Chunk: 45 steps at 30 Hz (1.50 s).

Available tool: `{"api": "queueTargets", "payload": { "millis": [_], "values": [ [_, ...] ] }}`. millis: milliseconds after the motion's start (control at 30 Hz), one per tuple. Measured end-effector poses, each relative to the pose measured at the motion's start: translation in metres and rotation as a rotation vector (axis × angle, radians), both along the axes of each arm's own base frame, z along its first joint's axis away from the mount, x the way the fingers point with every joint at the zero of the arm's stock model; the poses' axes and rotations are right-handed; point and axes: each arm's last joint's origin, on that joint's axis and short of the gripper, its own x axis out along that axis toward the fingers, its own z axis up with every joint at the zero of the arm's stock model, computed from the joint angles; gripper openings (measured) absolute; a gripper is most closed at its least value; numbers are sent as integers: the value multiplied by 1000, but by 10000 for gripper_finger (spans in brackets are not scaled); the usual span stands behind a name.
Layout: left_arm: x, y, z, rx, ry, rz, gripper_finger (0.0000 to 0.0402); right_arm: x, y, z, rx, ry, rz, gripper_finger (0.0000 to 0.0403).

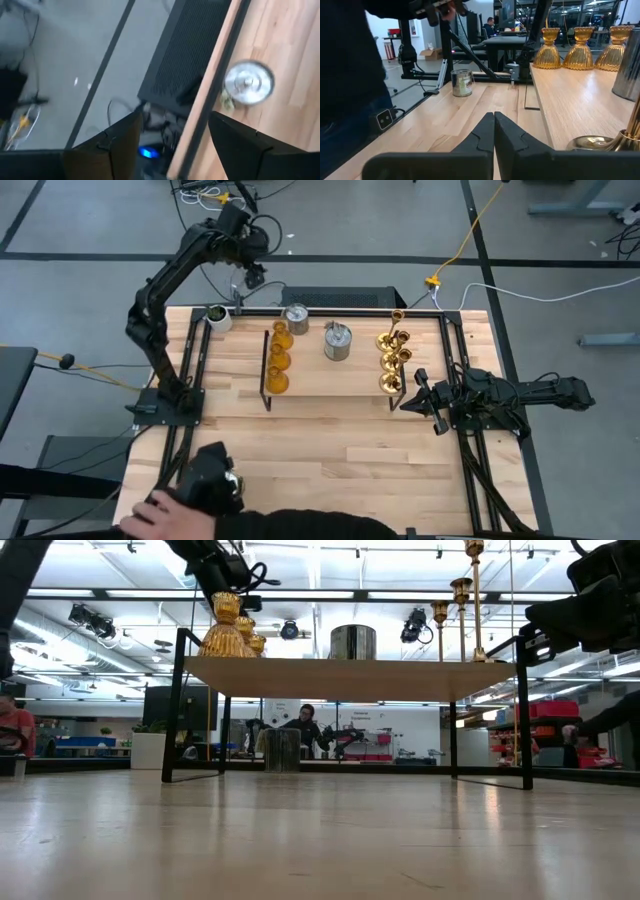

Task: Pick & Place candle stick holders
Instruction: Put the top scented candle on the shelf

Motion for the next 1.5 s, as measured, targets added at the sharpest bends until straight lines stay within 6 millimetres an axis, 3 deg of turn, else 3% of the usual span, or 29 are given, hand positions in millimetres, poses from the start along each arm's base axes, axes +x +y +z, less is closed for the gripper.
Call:
{"api": "queueTargets", "payload": {
  "millis": [333, 733, 1200, 1500],
  "values": [
    [2, 34, -26, -66, -134, -91, 243, 0, 0, 0, 0, 0, 0, 13],
    [18, 43, -46, -137, -174, -69, 248, 0, 0, 0, 0, 0, 0, 13],
    [43, 36, -56, -211, -204, 51, 388, 0, 0, 0, 0, 0, 0, 13],
    [72, 22, -69, -263, -187, 149, 399, 0, 0, 0, 0, 0, 0, 13]
  ]
}}
